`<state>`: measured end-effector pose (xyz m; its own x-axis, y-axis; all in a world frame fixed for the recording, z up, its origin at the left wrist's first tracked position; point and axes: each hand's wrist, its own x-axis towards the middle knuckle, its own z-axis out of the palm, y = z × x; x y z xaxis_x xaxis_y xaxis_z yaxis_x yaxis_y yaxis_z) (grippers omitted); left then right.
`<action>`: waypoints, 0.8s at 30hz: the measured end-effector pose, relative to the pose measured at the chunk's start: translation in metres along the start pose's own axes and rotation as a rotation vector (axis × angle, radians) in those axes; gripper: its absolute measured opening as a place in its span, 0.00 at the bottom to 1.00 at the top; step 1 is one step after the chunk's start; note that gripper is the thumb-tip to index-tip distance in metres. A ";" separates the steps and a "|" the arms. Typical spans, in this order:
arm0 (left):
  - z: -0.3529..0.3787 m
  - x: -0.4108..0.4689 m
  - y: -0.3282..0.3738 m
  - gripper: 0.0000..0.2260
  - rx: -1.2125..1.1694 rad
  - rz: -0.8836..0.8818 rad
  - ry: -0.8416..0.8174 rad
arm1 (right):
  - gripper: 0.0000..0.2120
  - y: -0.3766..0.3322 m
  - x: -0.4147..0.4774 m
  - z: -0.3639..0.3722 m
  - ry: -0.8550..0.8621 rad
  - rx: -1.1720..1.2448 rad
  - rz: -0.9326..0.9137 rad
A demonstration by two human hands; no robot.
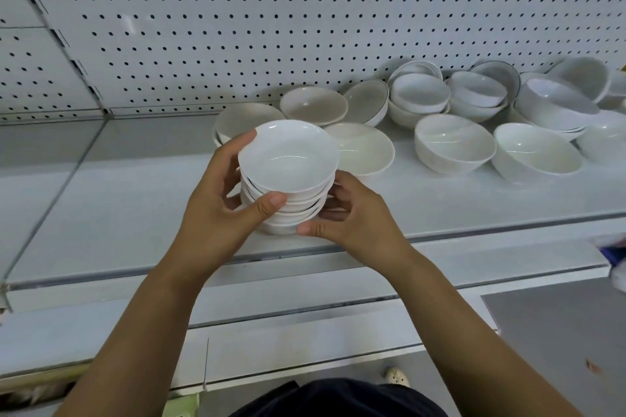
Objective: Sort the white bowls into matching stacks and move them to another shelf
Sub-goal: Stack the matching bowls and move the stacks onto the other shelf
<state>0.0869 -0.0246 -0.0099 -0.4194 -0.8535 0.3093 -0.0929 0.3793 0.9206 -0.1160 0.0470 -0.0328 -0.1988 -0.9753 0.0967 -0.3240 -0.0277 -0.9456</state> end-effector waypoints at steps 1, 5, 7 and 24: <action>-0.001 0.000 -0.001 0.32 -0.007 0.002 -0.002 | 0.41 0.000 0.001 0.001 0.010 -0.001 -0.012; -0.003 0.000 -0.002 0.34 -0.078 0.025 0.008 | 0.40 0.001 0.001 0.005 0.036 0.057 -0.044; -0.004 -0.002 -0.002 0.33 -0.120 0.034 0.022 | 0.41 0.001 -0.002 0.008 0.034 0.090 -0.048; 0.063 -0.013 0.052 0.31 -0.332 0.087 0.116 | 0.34 -0.012 -0.041 -0.061 0.079 0.179 -0.110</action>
<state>0.0305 0.0289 0.0193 -0.3059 -0.8652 0.3974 0.2452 0.3317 0.9110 -0.1598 0.1008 -0.0062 -0.2456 -0.9441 0.2198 -0.1803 -0.1783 -0.9673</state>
